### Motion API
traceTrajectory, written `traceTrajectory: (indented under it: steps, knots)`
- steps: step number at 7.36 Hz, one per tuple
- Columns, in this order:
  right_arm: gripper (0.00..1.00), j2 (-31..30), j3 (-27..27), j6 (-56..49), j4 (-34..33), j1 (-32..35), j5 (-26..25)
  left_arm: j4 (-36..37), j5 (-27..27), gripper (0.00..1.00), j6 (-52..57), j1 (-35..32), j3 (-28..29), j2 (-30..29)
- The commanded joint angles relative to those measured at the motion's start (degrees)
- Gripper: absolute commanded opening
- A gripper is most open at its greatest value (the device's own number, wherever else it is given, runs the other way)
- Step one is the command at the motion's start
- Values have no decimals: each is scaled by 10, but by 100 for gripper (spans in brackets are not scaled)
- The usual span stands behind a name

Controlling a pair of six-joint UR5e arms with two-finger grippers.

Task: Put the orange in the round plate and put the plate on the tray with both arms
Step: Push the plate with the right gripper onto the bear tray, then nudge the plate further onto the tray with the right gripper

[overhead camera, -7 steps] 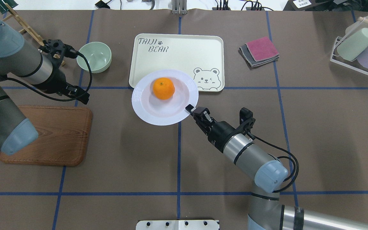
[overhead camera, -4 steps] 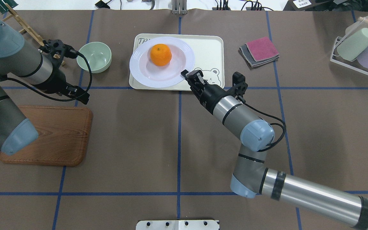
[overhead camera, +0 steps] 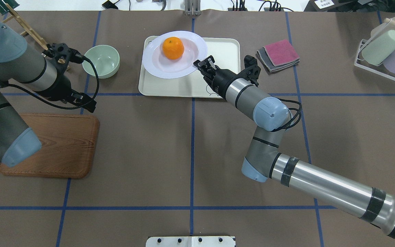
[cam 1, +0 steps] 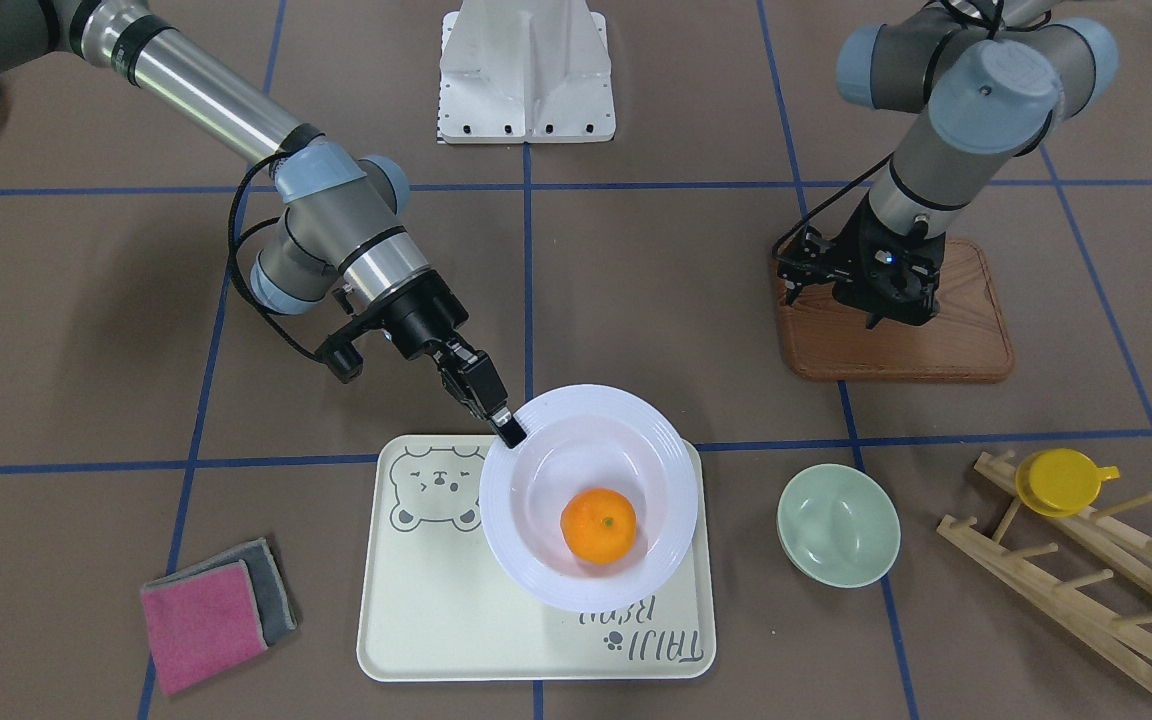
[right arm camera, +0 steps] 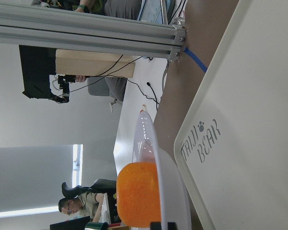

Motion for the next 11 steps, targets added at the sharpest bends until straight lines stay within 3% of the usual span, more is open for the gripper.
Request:
traceTrajectory:
  steps: [1, 3, 4, 7, 8, 9, 11]
  knots:
    - [0, 0, -16, 76, -45, 1, -28, -1, 0, 100, -8, 1, 1, -1]
    - [0, -7, -16, 137, -76, -50, -141, -1, 1, 100, -18, 2, 0, -2]
    - [0, -1, -9, 169, -145, -73, -194, -1, 2, 100, -18, 2, 1, -2]
    - [0, 2, 3, 176, -188, -84, -226, -1, 2, 100, -18, 3, 0, -2]
    - [22, 4, 3, 177, -200, -88, -238, -1, 2, 100, -18, 3, 0, -2]
    - [53, 5, 4, 180, -199, -88, -237, -1, 2, 100, -18, 3, 0, -2]
    - [52, 9, 6, 197, -212, -86, -238, -1, 2, 100, -18, 3, 0, -2]
